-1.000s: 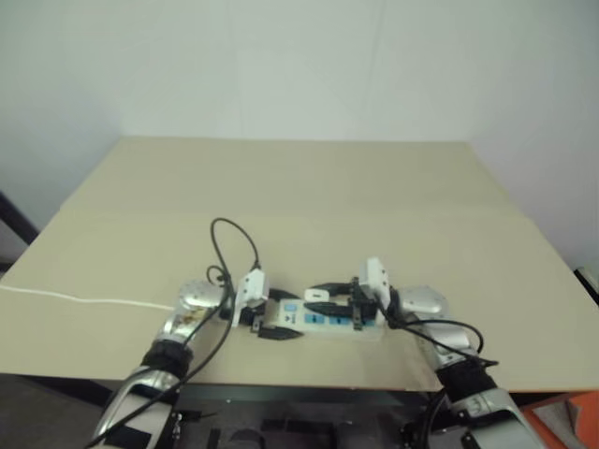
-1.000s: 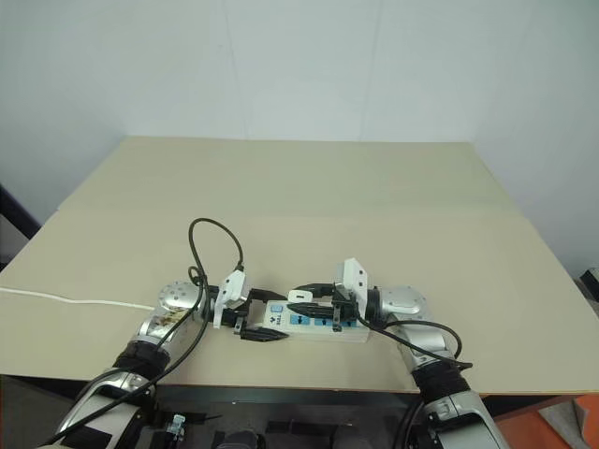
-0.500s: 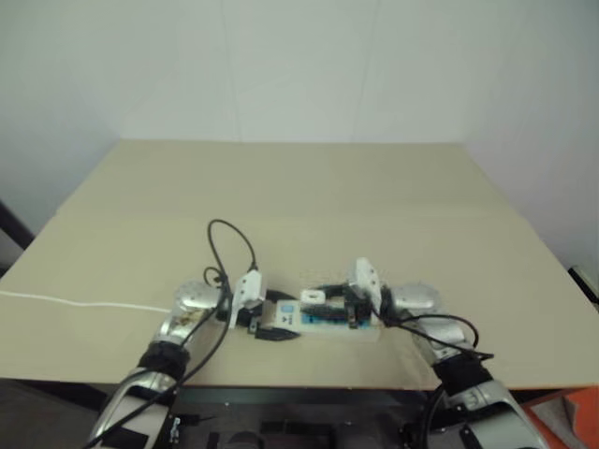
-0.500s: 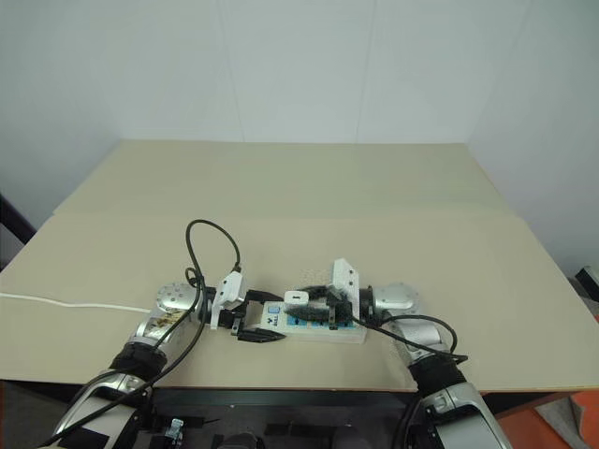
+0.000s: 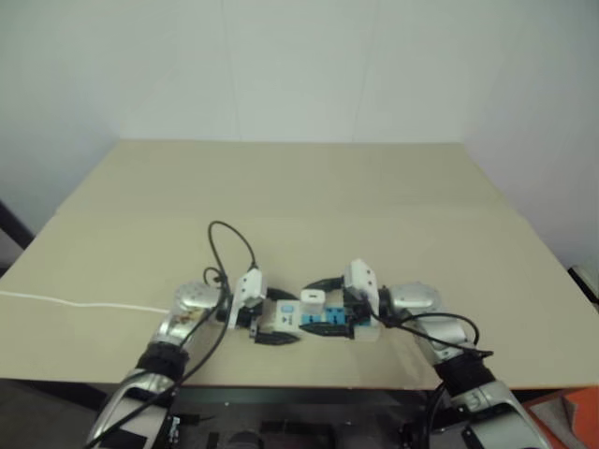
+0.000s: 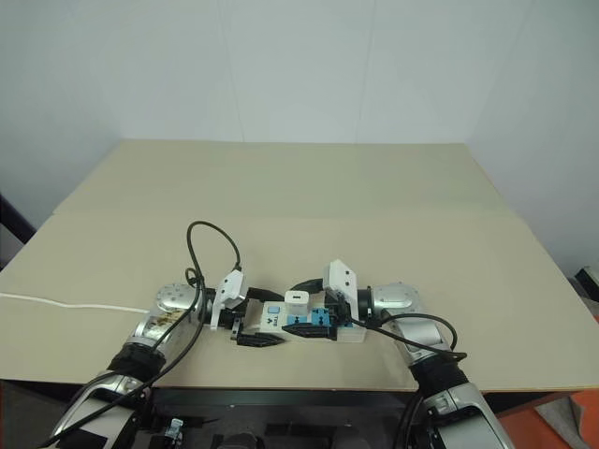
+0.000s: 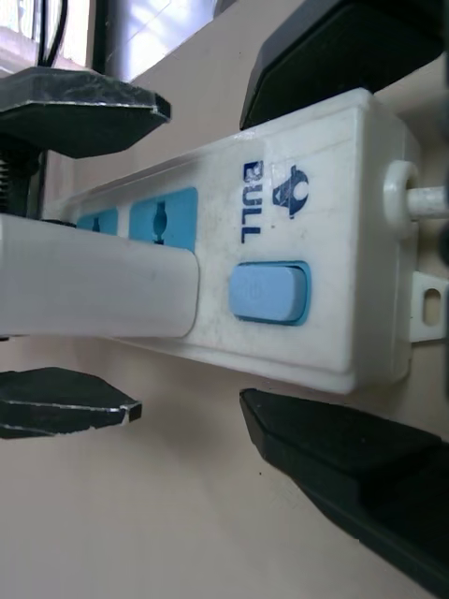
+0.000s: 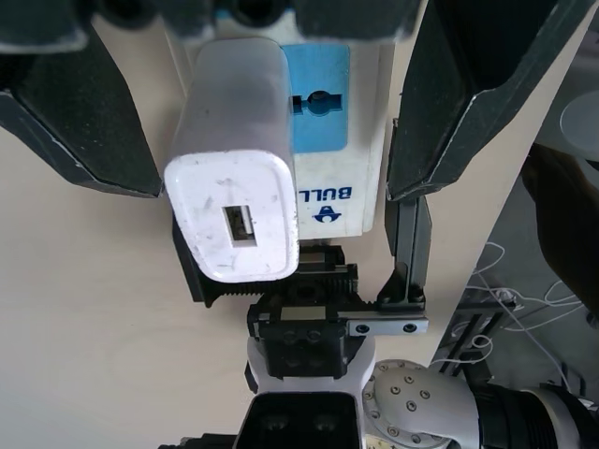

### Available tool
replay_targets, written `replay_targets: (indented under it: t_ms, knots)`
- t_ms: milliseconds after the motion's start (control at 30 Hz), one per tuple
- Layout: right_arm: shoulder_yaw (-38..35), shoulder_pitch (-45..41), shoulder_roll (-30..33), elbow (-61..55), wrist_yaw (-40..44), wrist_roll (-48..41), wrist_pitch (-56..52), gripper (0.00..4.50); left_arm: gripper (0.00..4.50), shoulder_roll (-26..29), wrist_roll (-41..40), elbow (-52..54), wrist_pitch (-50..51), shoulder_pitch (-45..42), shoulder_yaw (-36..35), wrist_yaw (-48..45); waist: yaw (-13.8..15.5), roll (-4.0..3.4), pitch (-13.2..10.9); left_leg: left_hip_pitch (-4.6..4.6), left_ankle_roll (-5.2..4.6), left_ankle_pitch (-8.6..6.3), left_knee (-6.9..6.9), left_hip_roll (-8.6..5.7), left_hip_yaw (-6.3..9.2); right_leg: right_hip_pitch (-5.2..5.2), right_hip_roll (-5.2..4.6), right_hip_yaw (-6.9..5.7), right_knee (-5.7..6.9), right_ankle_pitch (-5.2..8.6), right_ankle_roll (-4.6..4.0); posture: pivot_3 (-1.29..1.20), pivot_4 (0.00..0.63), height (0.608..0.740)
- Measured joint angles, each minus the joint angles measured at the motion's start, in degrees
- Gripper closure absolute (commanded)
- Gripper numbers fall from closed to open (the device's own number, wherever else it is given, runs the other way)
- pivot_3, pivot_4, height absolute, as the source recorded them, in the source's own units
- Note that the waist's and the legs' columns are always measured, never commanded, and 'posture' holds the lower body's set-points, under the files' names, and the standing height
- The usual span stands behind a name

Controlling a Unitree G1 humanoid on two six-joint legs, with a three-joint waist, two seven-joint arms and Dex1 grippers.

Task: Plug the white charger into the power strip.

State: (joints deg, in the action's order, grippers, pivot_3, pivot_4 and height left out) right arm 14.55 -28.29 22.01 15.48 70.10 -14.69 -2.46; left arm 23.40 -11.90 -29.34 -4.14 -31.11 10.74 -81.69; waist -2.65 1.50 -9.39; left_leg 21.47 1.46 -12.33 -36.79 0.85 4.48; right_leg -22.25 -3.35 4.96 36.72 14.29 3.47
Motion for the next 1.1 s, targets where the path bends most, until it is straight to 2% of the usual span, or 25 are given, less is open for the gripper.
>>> replay_targets:
  t_ms: [200, 367, 500, 633, 733, 1100]
  knots:
    - [-2.23, 2.10, 1.90, -3.59, -1.06, -0.42, -0.55, 0.00, 0.01, 6.58, -4.60, 12.68, 6.96, 2.41, -2.11, -2.24, 0.18, -0.05, -0.11, 0.16, 0.01, 0.00, 0.01, 0.00, 0.00, -0.11, -0.04, -0.01, -0.02, 0.02, 0.02, 0.00, 0.150, 0.740]
    - [-8.36, 6.38, 9.82, -9.93, -1.53, -3.24, -3.58, 0.00, 0.01, 11.35, -8.21, 19.25, 11.71, 5.54, -4.56, -2.35, 0.44, -0.03, -0.42, 0.94, 0.00, 0.01, -0.05, -0.02, 0.00, -0.94, -0.05, 0.00, 0.08, -0.02, -0.02, 0.00, 0.150, 0.740]
    - [-14.03, 8.34, 16.44, -15.69, -0.30, -7.30, -5.99, 0.00, 0.01, 13.88, -10.02, 23.39, 13.26, 7.35, -6.55, -1.78, 0.07, -0.13, -0.87, 0.95, 0.00, 0.00, -0.03, 0.00, -0.01, -0.96, -0.04, 0.02, 0.09, -0.01, -0.02, 0.00, 0.150, 0.740]
    - [-19.87, 11.39, 22.06, -17.55, 0.77, -10.26, -7.56, 0.00, 0.01, 17.93, -11.79, 25.48, 14.75, 9.33, -10.15, -1.35, 0.03, -0.06, -1.11, 0.92, 0.00, 0.01, -0.03, 0.02, -0.04, -0.94, -0.03, 0.03, 0.07, 0.01, -0.02, 0.00, 0.150, 0.740]
    - [-22.55, 12.72, 23.98, -17.51, 1.12, -11.47, -8.09, 0.00, 0.01, 20.31, -13.02, 26.44, 15.48, 10.06, -12.53, -0.99, 0.08, -0.08, -1.25, 0.92, 0.00, 0.01, -0.04, 0.01, -0.07, -0.94, -0.04, 0.05, 0.05, 0.01, -0.01, 0.00, 0.150, 0.740]
    - [-25.05, 16.35, 28.93, -19.86, 0.81, -11.33, -10.51, 0.00, 0.01, 23.18, -14.82, 28.62, 16.80, 13.84, -15.06, 0.32, 0.09, -0.11, -1.52, 0.93, 0.00, 0.01, -0.04, 0.03, -0.11, -0.96, -0.04, 0.07, 0.05, 0.03, 0.00, 0.00, 0.150, 0.740]
